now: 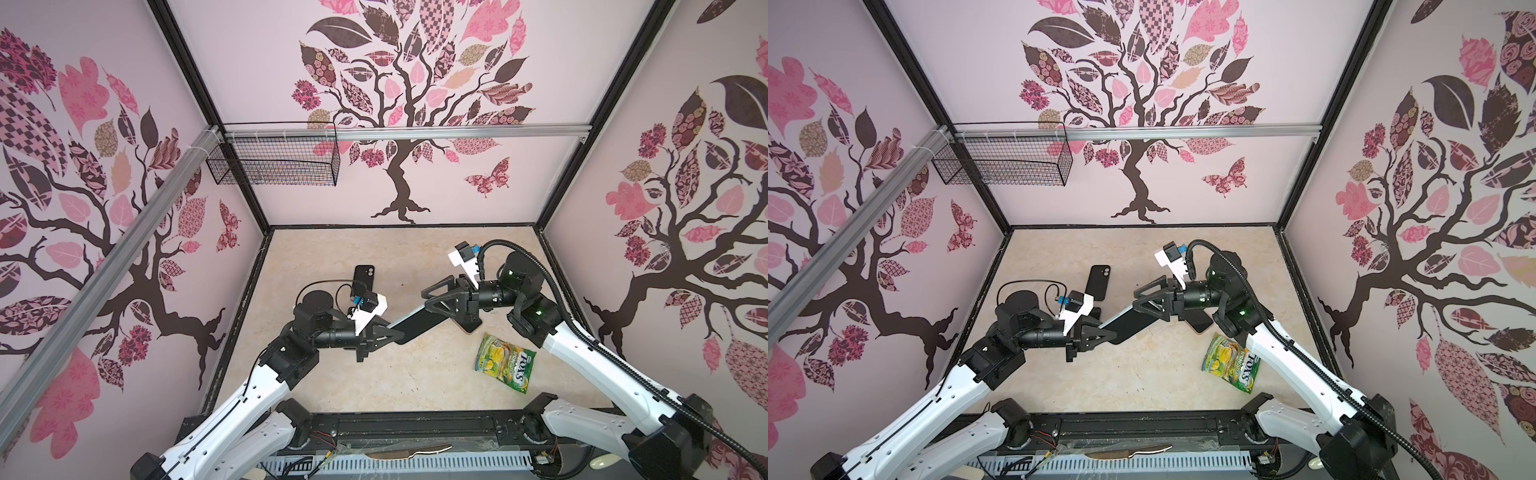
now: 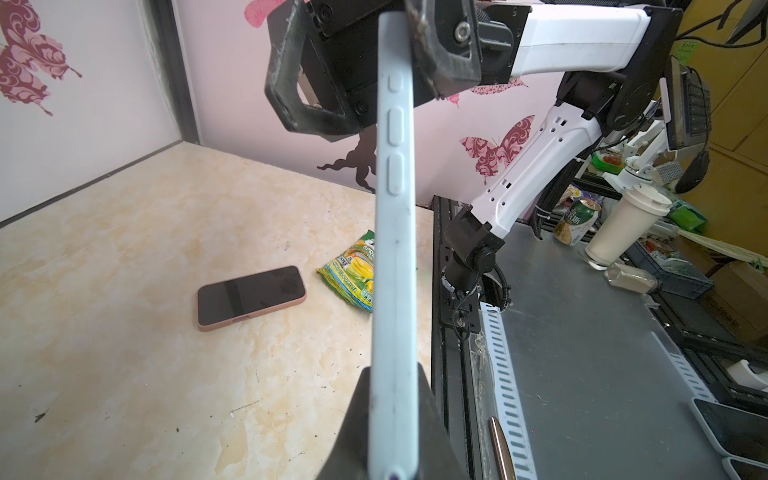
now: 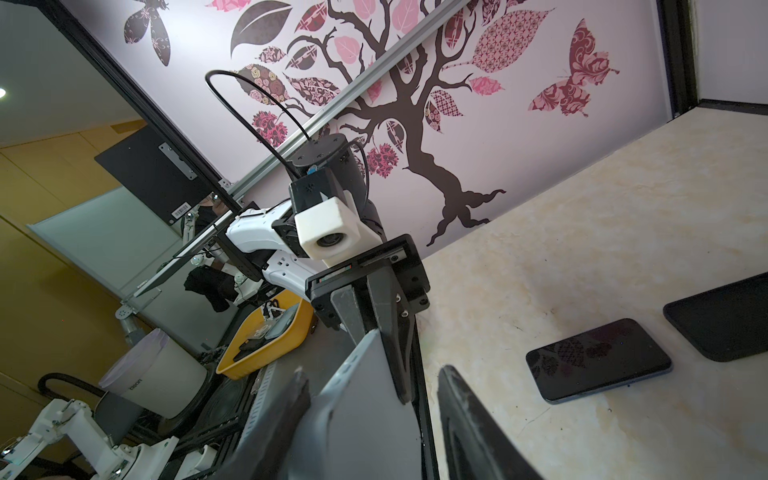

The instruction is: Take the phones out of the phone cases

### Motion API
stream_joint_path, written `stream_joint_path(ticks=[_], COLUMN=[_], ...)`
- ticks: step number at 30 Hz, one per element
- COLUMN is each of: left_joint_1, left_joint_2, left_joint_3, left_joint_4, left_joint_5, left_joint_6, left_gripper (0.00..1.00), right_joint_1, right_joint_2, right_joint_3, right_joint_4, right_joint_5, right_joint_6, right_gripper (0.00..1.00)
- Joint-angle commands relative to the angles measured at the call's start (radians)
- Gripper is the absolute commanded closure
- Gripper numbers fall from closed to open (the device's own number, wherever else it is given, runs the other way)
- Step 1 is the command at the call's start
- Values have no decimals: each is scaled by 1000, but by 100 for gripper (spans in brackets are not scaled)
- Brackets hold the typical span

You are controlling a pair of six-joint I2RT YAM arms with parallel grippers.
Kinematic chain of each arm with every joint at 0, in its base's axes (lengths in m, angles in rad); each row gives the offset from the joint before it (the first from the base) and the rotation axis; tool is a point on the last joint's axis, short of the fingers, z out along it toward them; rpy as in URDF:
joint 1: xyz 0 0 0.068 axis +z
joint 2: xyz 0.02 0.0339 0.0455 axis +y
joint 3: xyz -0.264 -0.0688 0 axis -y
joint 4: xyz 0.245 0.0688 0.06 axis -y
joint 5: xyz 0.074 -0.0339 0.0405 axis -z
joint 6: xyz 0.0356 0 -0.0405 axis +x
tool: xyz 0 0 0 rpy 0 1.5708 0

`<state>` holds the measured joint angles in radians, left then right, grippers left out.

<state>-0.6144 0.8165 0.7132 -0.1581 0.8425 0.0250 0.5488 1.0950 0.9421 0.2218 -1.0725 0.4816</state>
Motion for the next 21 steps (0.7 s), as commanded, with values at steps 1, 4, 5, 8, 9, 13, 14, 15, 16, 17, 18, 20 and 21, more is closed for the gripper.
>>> stream_joint_path(ticks=[1, 4, 5, 8, 9, 13, 14, 15, 16, 17, 18, 20, 21], left_joint_1=[-7, -8, -8, -11, -10, -11, -10, -10, -10, -11, -10, -12, -13], left_joint_2=[-3, -2, -1, -2, -3, -3, -3, -6, -7, -9, -10, -9, -8], left_joint_3=[31, 32, 32, 28, 25, 16, 11, 7, 2, -3, -5, -10, -9], left_joint_4=[68, 70, 71, 82, 91, 123, 130, 141, 150, 159, 167, 173, 176], left_joint_5=[13, 12, 11, 7, 7, 6, 5, 0, -1, -2, -3, -3, -3], left_joint_6=[0, -2, -2, -10, -16, -39, -44, -51, -58, -64, -71, -75, -78], left_gripper=[100, 100, 100, 100, 100, 100, 100, 100, 100, 100, 100, 100, 100], right_joint_1=[8, 10, 9, 9, 8, 11, 10, 10, 11, 12, 12, 11, 12], right_joint_2=[14, 15, 16, 15, 15, 15, 16, 16, 15, 14, 14, 12, 14], right_joint_3=[16, 11, 7, 5, 4, 0, 1, 3, 1, 1, 1, 0, 0], right_joint_4=[30, 30, 31, 33, 33, 36, 37, 37, 39, 39, 37, 36, 36], right_joint_5=[-20, -17, -17, -17, -17, -17, -19, -21, -21, -21, -21, -21, -21], right_joint_6=[9, 11, 11, 14, 12, 12, 11, 11, 12, 12, 12, 12, 13], right_gripper=[48, 51, 52, 52, 51, 49, 49, 49, 49, 49, 49, 50, 51])
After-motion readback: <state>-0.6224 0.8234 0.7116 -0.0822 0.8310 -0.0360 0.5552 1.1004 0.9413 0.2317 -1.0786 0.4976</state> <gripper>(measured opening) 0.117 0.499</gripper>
